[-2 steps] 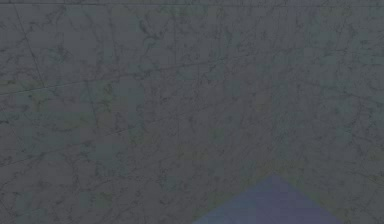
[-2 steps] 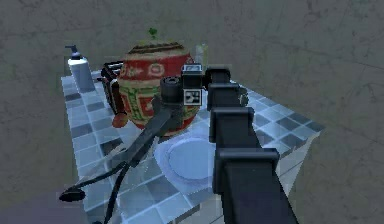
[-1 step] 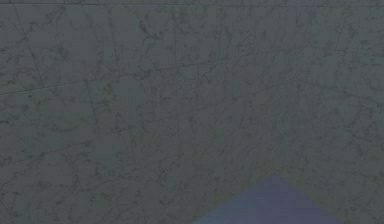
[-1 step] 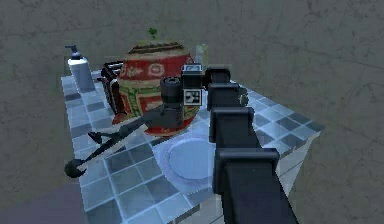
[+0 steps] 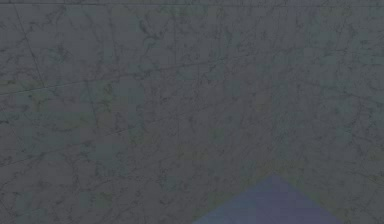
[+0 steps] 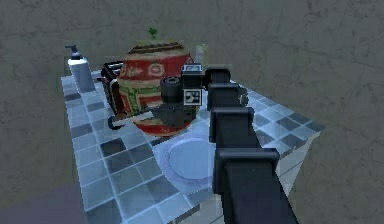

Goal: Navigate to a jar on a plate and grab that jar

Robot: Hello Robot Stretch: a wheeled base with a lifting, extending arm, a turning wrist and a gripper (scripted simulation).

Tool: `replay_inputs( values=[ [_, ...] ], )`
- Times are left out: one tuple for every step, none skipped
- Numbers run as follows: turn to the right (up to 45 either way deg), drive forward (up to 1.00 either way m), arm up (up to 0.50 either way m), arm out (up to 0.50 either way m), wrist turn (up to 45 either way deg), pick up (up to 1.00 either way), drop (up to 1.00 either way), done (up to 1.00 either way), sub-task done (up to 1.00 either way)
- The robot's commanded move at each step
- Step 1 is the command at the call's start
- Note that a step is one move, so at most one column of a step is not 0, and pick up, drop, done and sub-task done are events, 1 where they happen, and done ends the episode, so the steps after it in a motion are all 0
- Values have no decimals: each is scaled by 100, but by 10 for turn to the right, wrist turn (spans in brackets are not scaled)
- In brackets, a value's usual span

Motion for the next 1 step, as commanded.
replay_inputs(
  values=[
    [0, 0, 0, 0, 270, 0, 0, 0, 0]
  ],
)
